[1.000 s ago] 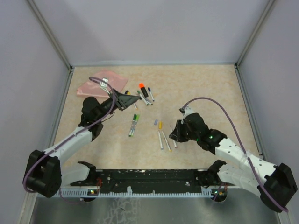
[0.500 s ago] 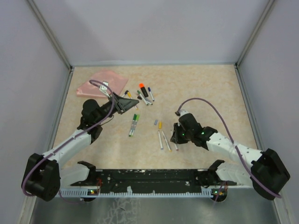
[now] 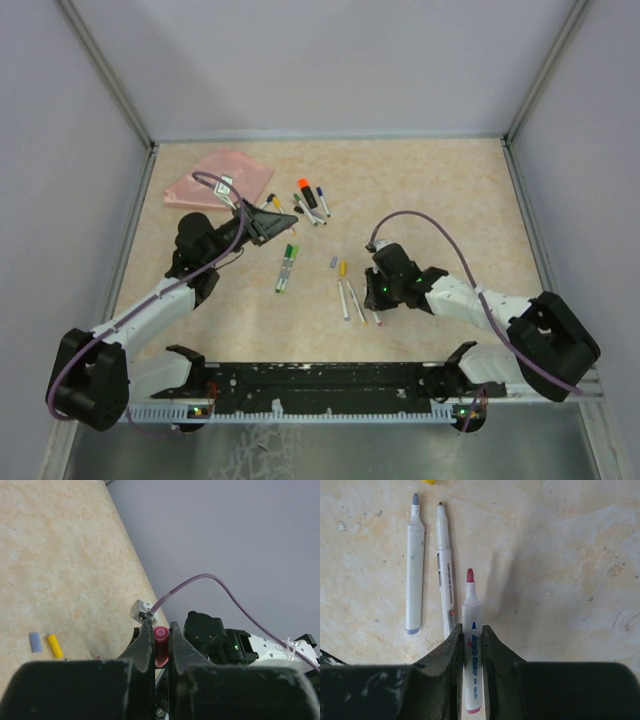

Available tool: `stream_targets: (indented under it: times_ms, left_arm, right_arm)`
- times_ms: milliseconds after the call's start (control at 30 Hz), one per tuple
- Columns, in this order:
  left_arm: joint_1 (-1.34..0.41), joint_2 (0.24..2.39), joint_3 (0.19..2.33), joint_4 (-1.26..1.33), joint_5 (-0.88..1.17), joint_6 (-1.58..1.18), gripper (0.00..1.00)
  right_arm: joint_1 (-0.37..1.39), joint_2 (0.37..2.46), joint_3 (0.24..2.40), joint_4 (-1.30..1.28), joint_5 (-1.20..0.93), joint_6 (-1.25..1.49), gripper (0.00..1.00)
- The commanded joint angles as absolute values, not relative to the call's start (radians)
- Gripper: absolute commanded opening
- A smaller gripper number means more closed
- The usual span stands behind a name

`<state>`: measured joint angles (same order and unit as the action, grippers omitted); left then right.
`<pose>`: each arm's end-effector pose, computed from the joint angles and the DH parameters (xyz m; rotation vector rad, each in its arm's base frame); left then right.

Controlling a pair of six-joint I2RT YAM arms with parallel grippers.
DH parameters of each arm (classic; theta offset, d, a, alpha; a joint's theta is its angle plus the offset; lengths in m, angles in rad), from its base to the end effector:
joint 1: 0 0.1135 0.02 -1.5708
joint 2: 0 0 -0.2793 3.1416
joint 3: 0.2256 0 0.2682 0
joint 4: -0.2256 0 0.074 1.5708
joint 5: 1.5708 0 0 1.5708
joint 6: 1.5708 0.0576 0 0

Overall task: Open the pen caps
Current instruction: Place the pen at the center of the board.

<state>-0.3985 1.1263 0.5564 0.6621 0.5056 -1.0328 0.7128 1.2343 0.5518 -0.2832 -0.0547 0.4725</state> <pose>0.2438 -0.1329 0.2866 -0.0695 1.6908 -1.4890 0.1820 0.1615 0.1507 -0.3365 2.6003 0.5166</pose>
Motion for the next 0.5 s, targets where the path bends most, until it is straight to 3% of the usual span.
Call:
stream_targets:
  times_ms: [0, 467]
  left_arm:
    - [-0.4, 1.12, 0.55, 0.663, 0.524, -1.037, 0.0]
    - [-0.4, 1.137, 0.556, 0.657, 0.536, -1.04, 0.0]
  right_arm:
    - [0.723, 1.283, 0.609, -0.235, -0.059, 0.438, 0.16]
    - [0.723, 1.352, 0.649, -0.235, -0.062, 0.41, 0.24]
